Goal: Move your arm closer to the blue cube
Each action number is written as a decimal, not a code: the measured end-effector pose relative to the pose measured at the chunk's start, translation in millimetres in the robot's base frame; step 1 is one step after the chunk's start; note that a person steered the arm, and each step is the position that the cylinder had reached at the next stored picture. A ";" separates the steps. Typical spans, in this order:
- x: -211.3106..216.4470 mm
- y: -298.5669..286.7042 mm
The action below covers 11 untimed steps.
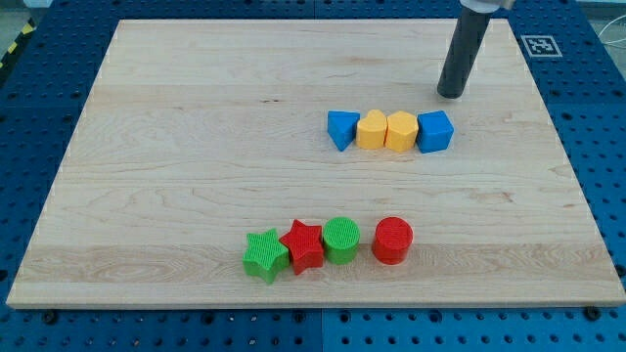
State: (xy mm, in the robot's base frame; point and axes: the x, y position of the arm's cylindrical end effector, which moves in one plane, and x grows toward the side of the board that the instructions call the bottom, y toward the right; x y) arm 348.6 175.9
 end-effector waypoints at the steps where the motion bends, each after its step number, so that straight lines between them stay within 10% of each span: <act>1: 0.0 -7.5; 4: -26.2 9.2; 7: 77.5 79.8; 11: 128.3 0.6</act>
